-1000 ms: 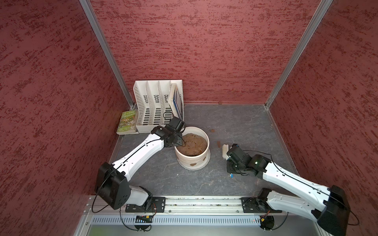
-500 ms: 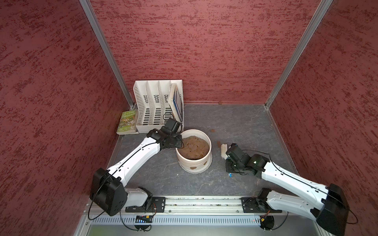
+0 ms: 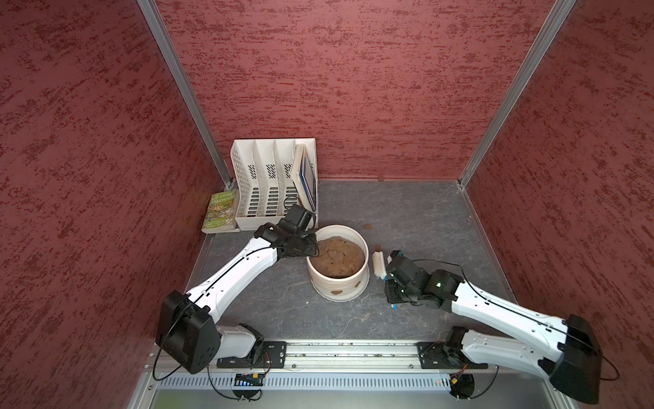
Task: Scrub the dried mud off the ceramic pot
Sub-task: Rotate the pot on the tray, then brush off the soil from the pot.
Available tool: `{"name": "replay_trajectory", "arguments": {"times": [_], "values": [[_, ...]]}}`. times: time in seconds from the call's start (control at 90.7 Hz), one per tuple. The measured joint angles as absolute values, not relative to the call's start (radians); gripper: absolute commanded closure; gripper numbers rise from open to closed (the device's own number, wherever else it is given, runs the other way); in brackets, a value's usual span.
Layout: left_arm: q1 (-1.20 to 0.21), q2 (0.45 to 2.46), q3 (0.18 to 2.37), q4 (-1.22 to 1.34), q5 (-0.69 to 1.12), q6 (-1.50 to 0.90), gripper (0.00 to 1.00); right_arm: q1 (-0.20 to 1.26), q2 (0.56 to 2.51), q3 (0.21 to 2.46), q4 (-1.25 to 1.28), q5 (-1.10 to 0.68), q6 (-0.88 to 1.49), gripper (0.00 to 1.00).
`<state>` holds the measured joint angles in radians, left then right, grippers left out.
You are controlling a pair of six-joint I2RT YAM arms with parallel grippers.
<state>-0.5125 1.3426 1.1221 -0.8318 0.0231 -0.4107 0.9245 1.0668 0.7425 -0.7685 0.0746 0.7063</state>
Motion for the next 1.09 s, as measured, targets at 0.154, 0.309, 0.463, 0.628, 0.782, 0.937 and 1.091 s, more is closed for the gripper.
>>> {"name": "replay_trajectory", "arguments": {"times": [0.154,0.309,0.463,0.628,0.782,0.937,1.091], "values": [[-0.513,1.358,1.142,-0.854,0.022,-0.398,1.00,0.955,1.109,0.788,-0.774,0.075,0.668,1.00],[-0.513,1.374,1.159,-0.868,0.021,-0.376,1.00,0.955,1.204,0.839,-0.797,0.091,0.646,1.00],[-0.513,1.390,1.175,-0.873,0.023,-0.352,1.00,0.955,1.286,0.870,-0.807,0.107,0.637,1.00],[-0.512,1.406,1.188,-0.873,0.023,-0.326,1.00,0.940,1.395,0.948,-0.856,0.152,0.636,1.00],[-0.509,1.406,1.188,-0.872,0.026,-0.323,1.00,0.877,1.452,0.977,-0.866,0.162,0.619,1.00],[-0.502,1.406,1.188,-0.867,0.040,-0.313,1.00,0.811,1.455,0.977,-0.880,0.163,0.611,1.00],[-0.495,1.406,1.185,-0.864,0.048,-0.308,1.00,0.783,1.429,0.973,-0.890,0.159,0.589,1.00]]}}
